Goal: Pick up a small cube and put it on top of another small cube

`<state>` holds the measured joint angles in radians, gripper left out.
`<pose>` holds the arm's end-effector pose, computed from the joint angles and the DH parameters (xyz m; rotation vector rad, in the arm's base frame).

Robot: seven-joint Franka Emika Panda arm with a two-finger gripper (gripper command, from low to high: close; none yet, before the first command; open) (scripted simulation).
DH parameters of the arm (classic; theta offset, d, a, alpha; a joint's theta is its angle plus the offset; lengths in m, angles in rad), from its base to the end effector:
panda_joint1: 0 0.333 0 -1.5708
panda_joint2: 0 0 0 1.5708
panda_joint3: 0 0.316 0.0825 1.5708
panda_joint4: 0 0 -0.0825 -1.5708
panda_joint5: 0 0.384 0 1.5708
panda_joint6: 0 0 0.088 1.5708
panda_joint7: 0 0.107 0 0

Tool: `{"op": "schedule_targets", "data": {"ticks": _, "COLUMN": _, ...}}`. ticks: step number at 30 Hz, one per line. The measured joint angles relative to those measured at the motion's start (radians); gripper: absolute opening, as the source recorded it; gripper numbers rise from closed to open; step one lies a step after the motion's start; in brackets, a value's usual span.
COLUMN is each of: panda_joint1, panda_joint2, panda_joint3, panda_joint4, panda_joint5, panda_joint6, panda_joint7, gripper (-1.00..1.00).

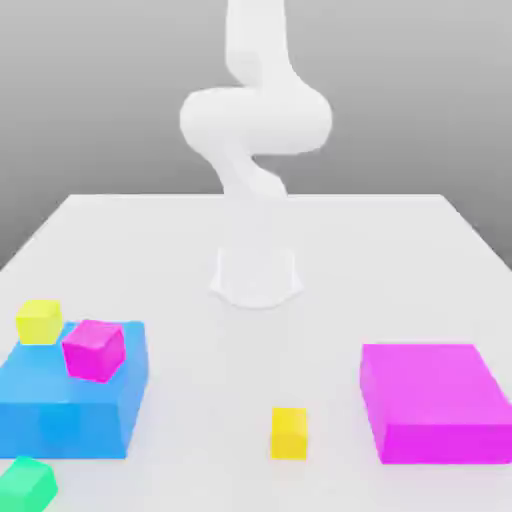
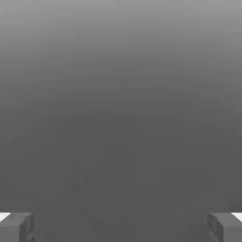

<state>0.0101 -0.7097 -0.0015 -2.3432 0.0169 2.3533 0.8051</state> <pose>0.3818 0.0033 0.6623 -2.4788 1.0537 -0.9214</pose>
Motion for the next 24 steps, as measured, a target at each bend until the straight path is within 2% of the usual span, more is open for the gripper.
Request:
{"op": "schedule_targets", "data": {"ticks": 14, "panda_joint1": 0.037, "panda_joint2": 0.515, "panda_joint3": 0.037, "panda_joint4": -0.245, "panda_joint5": 0.057, "panda_joint6": 0.304, "panda_joint7": 0.058, "gripper": 0.00}}
{"op": "schedule_targets", "data": {"ticks": 21, "panda_joint1": 0.051, "panda_joint2": 0.768, "panda_joint3": 0.048, "panda_joint4": -0.366, "panda_joint5": -0.008, "panda_joint6": 0.454, "panda_joint7": 0.153, "gripper": 0.00}}
{"op": "schedule_targets", "data": {"ticks": 24, "panda_joint1": 0.065, "panda_joint2": 0.876, "panda_joint3": 0.031, "panda_joint4": -0.372, "panda_joint5": -0.039, "panda_joint6": 0.534, "panda_joint7": 0.182, "gripper": 0.00}}
